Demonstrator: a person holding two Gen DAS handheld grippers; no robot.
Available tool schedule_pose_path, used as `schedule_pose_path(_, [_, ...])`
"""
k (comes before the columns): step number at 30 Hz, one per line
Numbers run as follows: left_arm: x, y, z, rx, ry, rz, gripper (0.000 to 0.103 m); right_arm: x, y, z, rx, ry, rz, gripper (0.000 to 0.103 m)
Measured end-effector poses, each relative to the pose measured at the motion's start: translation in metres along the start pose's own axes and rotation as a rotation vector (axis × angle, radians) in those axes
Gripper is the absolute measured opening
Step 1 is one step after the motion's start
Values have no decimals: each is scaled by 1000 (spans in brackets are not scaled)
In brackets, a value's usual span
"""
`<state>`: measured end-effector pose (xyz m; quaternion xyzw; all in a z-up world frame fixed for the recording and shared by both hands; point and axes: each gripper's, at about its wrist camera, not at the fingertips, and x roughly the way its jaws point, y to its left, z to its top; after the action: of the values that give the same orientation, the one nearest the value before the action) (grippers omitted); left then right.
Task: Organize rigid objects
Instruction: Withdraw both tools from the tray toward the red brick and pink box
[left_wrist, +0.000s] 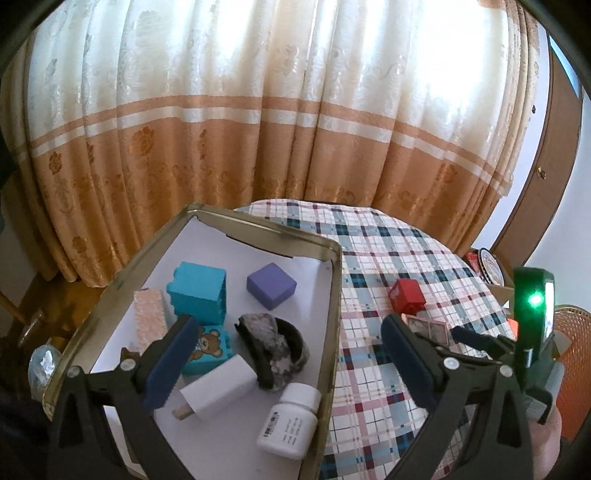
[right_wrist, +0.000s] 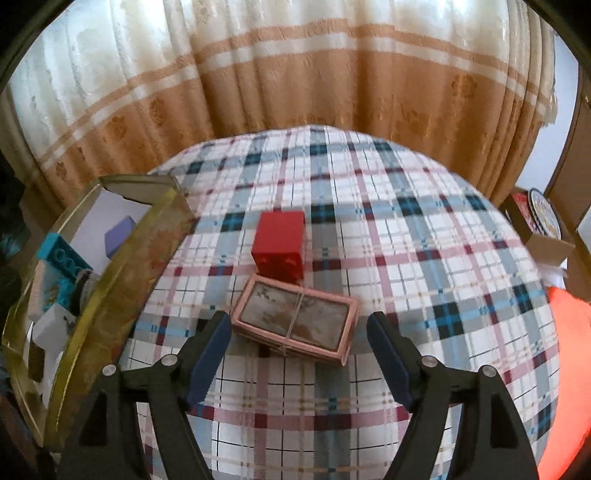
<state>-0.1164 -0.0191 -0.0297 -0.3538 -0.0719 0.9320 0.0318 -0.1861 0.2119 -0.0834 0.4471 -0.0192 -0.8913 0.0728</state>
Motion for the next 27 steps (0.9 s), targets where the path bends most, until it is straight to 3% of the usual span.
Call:
schedule_pose_path(10, [5,4,-4,-19,21,7,101,10,5,1,45,14,6,85])
schedule_pose_path(20, [7,-4,-4,4,32,3,101,19,8,3,-19,32,-40,85])
schedule_pose_path(27, [9,-26,-2,35,36,-19,101,7,-11,-3,-22,27,-32,82])
